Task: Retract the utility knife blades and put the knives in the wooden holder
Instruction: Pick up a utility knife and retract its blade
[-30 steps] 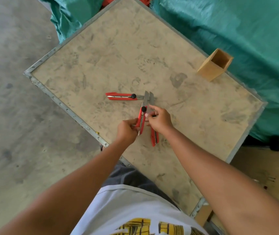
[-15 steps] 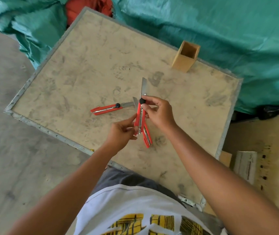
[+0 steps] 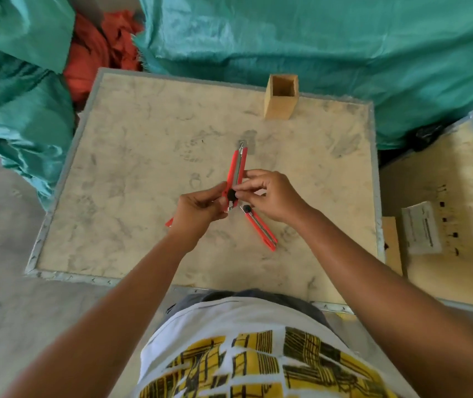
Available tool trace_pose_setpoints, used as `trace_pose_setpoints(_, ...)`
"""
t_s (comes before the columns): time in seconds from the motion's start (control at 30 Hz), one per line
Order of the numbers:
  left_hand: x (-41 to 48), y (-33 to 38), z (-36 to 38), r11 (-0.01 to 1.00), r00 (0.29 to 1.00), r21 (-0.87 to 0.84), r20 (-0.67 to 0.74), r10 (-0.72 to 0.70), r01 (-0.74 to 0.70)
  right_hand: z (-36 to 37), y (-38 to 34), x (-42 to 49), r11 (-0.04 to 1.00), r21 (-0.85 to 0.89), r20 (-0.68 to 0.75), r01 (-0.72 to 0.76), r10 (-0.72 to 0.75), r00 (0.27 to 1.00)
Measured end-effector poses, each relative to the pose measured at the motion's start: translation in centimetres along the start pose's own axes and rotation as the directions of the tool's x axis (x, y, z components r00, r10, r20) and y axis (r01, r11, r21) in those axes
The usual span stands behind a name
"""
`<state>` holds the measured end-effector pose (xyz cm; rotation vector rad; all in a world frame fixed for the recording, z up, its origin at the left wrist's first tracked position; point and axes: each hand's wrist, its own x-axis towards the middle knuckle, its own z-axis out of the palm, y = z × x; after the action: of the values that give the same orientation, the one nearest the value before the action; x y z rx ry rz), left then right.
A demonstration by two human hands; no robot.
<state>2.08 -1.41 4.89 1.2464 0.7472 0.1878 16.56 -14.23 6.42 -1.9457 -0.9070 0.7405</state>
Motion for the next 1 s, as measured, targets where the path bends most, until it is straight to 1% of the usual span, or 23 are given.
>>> trace_pose_setpoints(0.13,0.0,0.7,-1.8,0.999,0.997,-0.028,0.077,-0.020,0.022,0.8,-1.8,-0.4,1.000,-0.019,-0.011,-0.010,0.010,1.000)
trace_pose_setpoints(0.23,0.0,1.1,-3.2,0.998,0.991,-0.059,0.132,-0.013,0.021,1.7,-3.1,-0.5,0.999,-0.036,-0.016,0.030,-0.031,0.999)
trace_pose_setpoints(0.37,0.3,1.8,-4.8,0.996,0.982,-0.082,0.190,-0.006,0.022,3.2,-4.1,-0.5,1.000,-0.028,-0.128,0.009,-0.012,0.992)
trace_pose_setpoints(0.47,0.4,1.9,-5.9,0.998,0.975,-0.060,0.222,-0.016,0.030,4.4,-4.2,-0.5,1.000,-0.007,-0.187,-0.024,0.022,0.982)
trace_pose_setpoints(0.6,0.2,1.5,-7.7,0.997,0.965,-0.060,0.260,-0.038,0.056,6.4,-4.6,-0.9,0.999,-0.001,-0.173,-0.034,0.033,0.984)
trace_pose_setpoints(0.7,0.0,1.6,-8.2,0.996,0.959,-0.071,0.280,-0.040,0.062,7.0,-5.0,-1.0,0.998,0.046,-0.209,-0.045,0.053,0.976)
trace_pose_setpoints(0.77,0.0,1.7,-8.3,0.996,0.956,-0.072,0.290,-0.033,0.056,7.0,-5.3,-0.9,0.997,0.044,-0.226,-0.062,0.070,0.972)
trace_pose_setpoints(0.9,-0.4,1.5,-8.3,0.994,0.957,-0.093,0.289,-0.035,0.064,6.8,-5.4,-1.2,0.997,0.045,-0.168,-0.055,0.062,0.984)
trace_pose_setpoints(1.0,-0.6,1.6,-7.9,0.992,0.955,-0.104,0.296,-0.032,0.065,6.4,-5.2,-1.5,0.997,0.061,-0.195,-0.050,0.061,0.979)
